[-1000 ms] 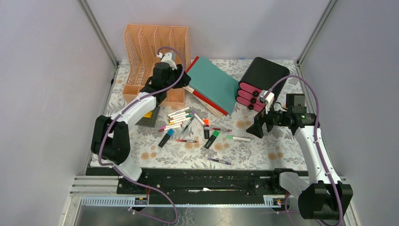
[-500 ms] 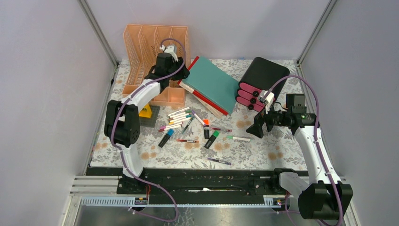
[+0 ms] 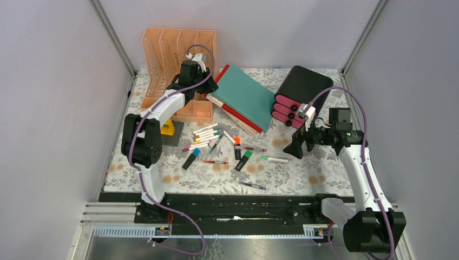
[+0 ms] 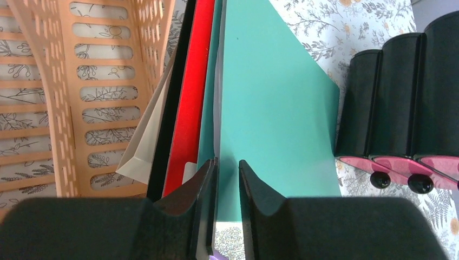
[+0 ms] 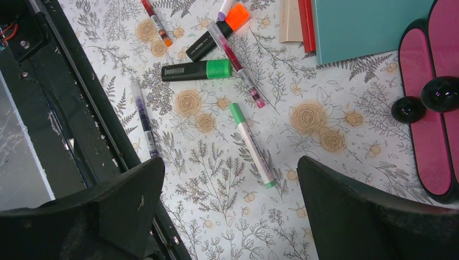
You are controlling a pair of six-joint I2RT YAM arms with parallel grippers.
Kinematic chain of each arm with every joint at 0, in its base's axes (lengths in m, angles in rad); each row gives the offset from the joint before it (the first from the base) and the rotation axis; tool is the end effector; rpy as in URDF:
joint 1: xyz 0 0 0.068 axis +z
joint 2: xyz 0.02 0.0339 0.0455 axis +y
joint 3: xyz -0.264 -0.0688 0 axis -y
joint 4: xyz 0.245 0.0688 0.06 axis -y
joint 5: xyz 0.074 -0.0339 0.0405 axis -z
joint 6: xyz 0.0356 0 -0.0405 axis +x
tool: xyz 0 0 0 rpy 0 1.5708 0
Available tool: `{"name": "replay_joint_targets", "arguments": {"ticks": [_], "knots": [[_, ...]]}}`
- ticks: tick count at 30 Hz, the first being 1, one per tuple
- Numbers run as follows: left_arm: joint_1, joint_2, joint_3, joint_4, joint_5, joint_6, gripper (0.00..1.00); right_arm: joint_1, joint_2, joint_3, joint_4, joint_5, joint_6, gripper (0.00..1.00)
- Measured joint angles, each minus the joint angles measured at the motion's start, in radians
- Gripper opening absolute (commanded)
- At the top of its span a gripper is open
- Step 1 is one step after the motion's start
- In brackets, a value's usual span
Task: Organize the desk
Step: Pick up the folder from the center of the board.
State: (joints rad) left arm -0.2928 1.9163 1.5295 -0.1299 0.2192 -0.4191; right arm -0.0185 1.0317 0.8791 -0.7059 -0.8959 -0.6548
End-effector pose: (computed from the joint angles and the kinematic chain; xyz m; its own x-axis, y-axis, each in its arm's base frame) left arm 0.4320 -0.1383 0.2713 -0.6204 -0.2278 -0.7505 0.2302 0.8618 -0.4519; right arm 0.1991 0.0241 0.2893 -0.2965 -0.3751 -0.8783 -0.8564 0.5115 0.0707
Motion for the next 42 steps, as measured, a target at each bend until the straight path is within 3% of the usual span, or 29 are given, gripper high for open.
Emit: {"name": "replay_joint_targets", "arguments": {"ticks": [9,17,24,31,42], "knots": [[0.001,-0.012,-0.023,0.019,0.065,-0.034,0.16,0.0,0.0,0.0,0.0,0.015,0.0,1.0],[-0.023,-0.22,-0.312,0.134,0.077,-0.135,0.16,0.001,0.0,0.0,0.0,0.015,0.0,1.0],[-0.046,-0.36,-0.473,0.227,0.072,-0.198,0.39,0.001,0.0,0.0,0.0,0.015,0.0,1.0],[-0.046,-0.428,-0.552,0.27,0.043,-0.217,0.77,0.001,0.0,0.0,0.0,0.015,0.0,1.0],[-0.039,-0.594,-0.823,0.48,-0.042,-0.292,0.99,0.001,0.0,0.0,0.0,0.015,0.0,1.0]]}}
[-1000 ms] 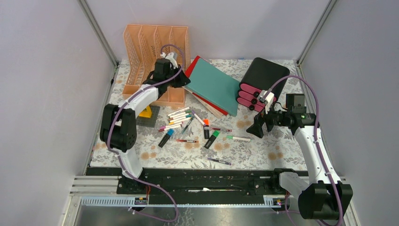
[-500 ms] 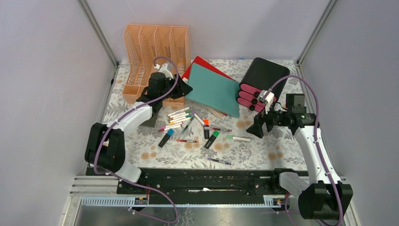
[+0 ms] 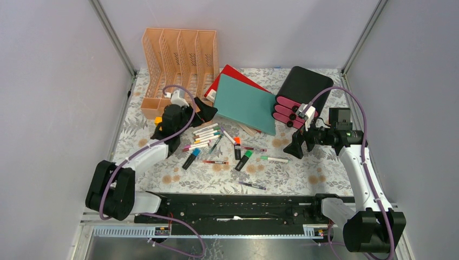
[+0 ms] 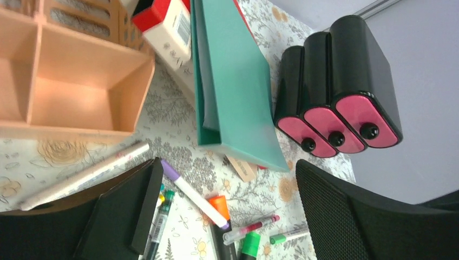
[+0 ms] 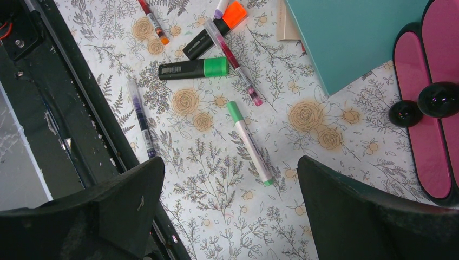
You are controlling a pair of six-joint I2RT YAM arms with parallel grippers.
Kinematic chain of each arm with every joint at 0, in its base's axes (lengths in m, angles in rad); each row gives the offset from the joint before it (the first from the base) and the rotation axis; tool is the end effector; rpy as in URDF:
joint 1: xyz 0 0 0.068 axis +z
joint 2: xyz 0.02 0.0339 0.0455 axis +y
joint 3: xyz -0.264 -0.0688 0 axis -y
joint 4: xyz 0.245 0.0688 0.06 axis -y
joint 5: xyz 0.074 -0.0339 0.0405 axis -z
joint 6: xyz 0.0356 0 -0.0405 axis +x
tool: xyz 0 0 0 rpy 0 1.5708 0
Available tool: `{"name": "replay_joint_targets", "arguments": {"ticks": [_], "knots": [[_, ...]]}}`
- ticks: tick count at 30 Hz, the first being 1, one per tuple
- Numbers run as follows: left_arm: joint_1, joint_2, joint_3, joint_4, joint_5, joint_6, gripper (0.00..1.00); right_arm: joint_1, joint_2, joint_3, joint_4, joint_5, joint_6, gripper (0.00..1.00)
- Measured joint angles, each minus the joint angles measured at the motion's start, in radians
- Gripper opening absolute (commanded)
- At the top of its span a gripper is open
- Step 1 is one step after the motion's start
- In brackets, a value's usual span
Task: Organize the desk
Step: Pick up the folder from the center of the board.
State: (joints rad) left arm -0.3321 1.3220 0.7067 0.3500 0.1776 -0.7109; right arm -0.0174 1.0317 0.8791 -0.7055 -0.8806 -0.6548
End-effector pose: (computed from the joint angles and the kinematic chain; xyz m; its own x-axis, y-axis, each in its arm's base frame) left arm 0.2768 -0.1021 0.2484 -0.5024 -0.5061 -0.7010 0.2036 0.7188 -0.6648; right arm 0.1994 0.0240 0.2890 -0.2997 -0.3826 -0.8739 -0.8518 0.5199 0.0645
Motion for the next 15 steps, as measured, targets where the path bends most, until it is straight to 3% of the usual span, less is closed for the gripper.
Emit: {"name": "replay_joint_targets", "arguments": {"ticks": [7,11,15], "knots": [[0.003,0.034,-0.227,0.307,0.051,-0.181,0.99,0.002,0.001,0.0,0.0,0.0,0.0,1.0],[0.002,0.164,-0.237,0.499,0.082,-0.282,0.98,0.004,0.002,0.0,0.0,0.0,0.0,1.0],[0.002,0.293,-0.232,0.633,0.103,-0.358,0.9,0.004,0.002,0.0,0.0,-0.001,0.0,1.0]]}}
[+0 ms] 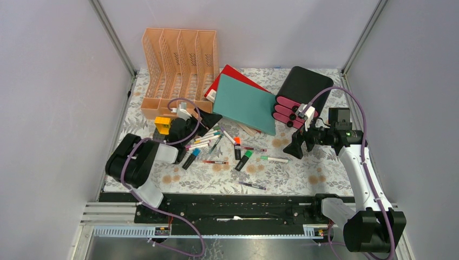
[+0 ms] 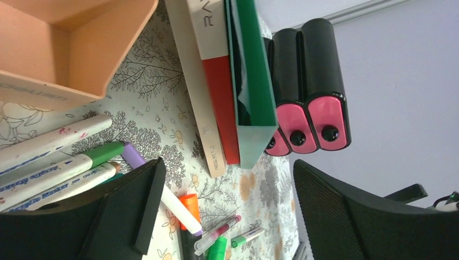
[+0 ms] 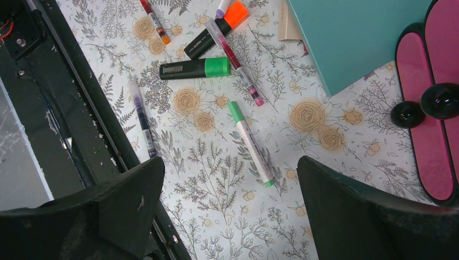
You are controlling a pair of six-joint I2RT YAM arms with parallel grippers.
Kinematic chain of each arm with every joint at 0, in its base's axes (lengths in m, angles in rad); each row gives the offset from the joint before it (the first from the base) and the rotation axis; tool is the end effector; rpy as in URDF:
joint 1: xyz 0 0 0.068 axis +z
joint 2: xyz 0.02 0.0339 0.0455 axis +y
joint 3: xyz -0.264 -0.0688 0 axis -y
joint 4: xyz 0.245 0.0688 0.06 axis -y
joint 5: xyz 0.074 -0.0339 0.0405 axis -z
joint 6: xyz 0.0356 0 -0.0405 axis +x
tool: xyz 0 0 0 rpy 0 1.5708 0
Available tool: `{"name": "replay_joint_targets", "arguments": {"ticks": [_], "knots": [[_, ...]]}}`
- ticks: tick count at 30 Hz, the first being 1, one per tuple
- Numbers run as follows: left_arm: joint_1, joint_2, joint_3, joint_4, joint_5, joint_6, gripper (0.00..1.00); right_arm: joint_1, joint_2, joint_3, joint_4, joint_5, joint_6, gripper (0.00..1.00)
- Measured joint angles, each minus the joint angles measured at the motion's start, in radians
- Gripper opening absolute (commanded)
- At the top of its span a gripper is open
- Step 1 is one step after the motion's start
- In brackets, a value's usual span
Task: Organize the desk
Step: Pick up the folder from the center of the board.
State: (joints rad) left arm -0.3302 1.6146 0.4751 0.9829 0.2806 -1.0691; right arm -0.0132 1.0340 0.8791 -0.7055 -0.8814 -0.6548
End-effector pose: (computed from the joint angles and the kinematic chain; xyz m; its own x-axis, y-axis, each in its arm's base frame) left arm 0.2762 -0.1051 0.1629 -0.5710 -0.6949 -0.4372 0.1449 0.4388 -0.8868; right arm 0.1997 0.0248 0.2886 -0.2999 -0.3834 -0.8735 -0.8541 0.5158 0.0668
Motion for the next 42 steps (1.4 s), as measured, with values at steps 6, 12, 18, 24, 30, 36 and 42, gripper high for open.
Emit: {"name": "replay_joint_targets", "arguments": {"ticks": [6,12,18,24,30,36,42], "knots": [[-0.008,0.121,0.031,0.113,0.01,-0.073,0.72,0.0,0.0,0.0,0.0,0.0,0.0,1.0],[-0.019,0.174,0.07,0.184,0.015,-0.111,0.64,0.0,0.0,0.0,0.0,0.0,0.0,1.0],[-0.024,0.188,0.088,0.201,0.016,-0.123,0.52,0.0,0.0,0.0,0.0,0.0,0.0,1.0],[-0.03,0.202,0.109,0.201,0.015,-0.127,0.45,0.0,0.0,0.0,0.0,0.0,0.0,1.0],[-0.032,0.207,0.121,0.189,0.007,-0.117,0.38,0.0,0.0,0.0,0.0,0.0,0.0,1.0],[-0.033,0.207,0.132,0.164,-0.002,-0.077,0.1,0.0,0.0,0.0,0.0,0.0,0.0,1.0],[-0.039,0.171,0.132,0.128,-0.006,-0.047,0.0,0.0,0.0,0.0,0.0,0.0,0.0,1.0]]}}
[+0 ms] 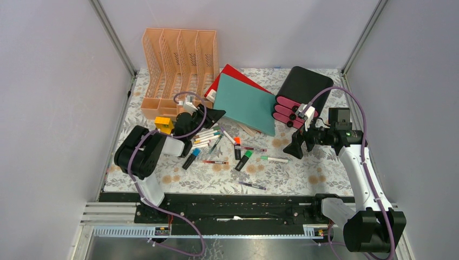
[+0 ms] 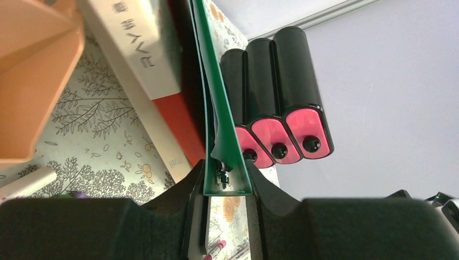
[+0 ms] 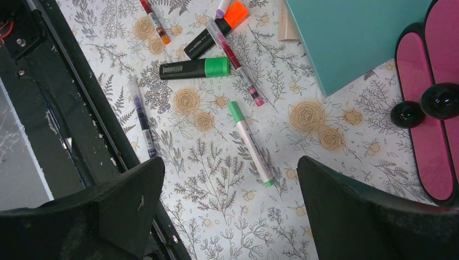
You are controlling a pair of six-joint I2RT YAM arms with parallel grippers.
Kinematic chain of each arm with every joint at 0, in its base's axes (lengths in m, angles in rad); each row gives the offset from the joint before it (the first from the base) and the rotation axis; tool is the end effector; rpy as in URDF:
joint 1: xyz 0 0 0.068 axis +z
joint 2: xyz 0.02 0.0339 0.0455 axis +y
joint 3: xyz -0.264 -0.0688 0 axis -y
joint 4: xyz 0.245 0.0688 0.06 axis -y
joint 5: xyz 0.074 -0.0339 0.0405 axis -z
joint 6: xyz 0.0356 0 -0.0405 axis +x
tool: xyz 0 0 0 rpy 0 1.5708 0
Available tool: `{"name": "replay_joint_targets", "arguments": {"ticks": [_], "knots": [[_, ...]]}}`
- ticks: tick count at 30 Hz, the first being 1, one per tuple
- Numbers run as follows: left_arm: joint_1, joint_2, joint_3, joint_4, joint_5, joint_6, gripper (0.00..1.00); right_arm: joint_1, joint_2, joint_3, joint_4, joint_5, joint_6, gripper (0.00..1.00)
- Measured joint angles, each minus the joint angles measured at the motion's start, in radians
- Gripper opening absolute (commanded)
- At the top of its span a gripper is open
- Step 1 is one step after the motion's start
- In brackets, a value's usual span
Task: Organize the desk
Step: Pick up the folder from the center of the board.
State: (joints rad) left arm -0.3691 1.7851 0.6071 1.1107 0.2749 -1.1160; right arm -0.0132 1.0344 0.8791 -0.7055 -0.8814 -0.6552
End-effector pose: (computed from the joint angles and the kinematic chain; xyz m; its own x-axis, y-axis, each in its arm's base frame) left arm 0.3074 -0.1293 0.1608 -0.5664 -0.7080 -0.4219 0.2071 0.3732 -0.9043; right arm 0.1998 0.0248 0.2885 -0.2999 -0.3836 -0.8734 -0.8542 0.5157 0.0668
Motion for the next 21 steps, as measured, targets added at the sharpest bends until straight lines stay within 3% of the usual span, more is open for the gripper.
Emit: {"name": "replay_joint_targets", "arguments": {"ticks": [9,21], "knots": [[-0.004,-0.2,-0.008,-0.141,-0.009,0.136,0.0,0.0,0.0,0.0,0.0,0.0,0.0,1.0],[-0.004,-0.449,0.084,-0.462,-0.002,0.393,0.0,0.026,0.014,0.007,-0.008,-0.063,0.0,1.0]]}}
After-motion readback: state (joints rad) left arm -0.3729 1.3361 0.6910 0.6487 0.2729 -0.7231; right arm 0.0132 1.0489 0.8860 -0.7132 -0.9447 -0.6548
